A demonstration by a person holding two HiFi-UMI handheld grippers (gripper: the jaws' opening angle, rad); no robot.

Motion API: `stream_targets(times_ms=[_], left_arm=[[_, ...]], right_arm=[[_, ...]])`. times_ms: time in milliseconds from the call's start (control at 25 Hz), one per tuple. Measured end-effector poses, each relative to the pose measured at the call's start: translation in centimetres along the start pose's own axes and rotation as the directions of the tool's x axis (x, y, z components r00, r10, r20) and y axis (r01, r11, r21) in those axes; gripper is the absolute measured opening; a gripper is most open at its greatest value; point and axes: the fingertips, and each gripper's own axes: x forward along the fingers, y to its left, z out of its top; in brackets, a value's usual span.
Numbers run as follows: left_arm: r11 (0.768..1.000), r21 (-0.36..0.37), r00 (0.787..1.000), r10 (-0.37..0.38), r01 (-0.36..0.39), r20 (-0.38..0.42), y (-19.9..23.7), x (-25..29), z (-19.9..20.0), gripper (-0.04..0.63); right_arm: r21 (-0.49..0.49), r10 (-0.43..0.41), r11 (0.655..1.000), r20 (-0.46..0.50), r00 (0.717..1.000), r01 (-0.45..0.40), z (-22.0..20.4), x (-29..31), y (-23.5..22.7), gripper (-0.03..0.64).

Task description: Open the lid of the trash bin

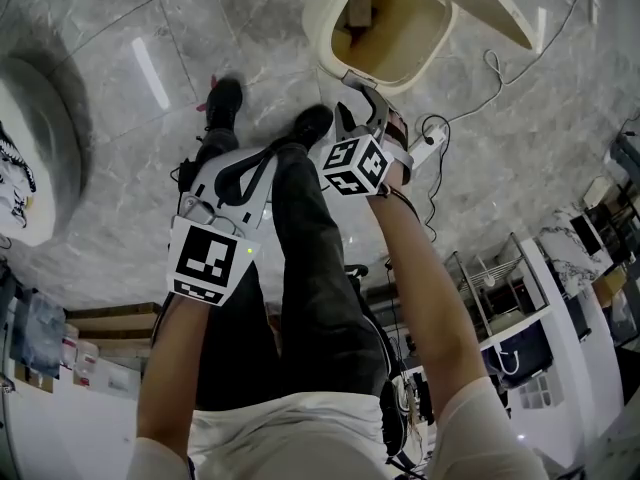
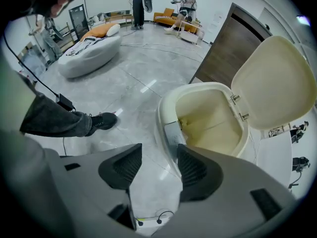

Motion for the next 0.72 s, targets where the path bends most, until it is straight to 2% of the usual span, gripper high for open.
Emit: stream_targets(times_ms=[160,520,720], left_arm=[[1.000,0.014,1.000,-0.001,0.001,0.007,-0.4,-0.5,0.5,0.018],[0.999,0.052,1.000,-0.011,0.010,0.026,-1.8,-1.9,2.2,0.018],[0.998,0.056,0.999,-0.028,0.026,0.042,-3.0,-3.3,3.3,0.018]], right_arm=[[0.018,0.026,0.999,0.001,1.000,-0.026,0.0,-0.4,0.0,0.220],[0.040,0.006,0.999,0.028,1.000,-0.007,1.4,-3.4,-1.3,0.219],[0.106,-0.013,0.994,0.062,0.998,0.006,2.6,-6.1,-2.5,0.220]])
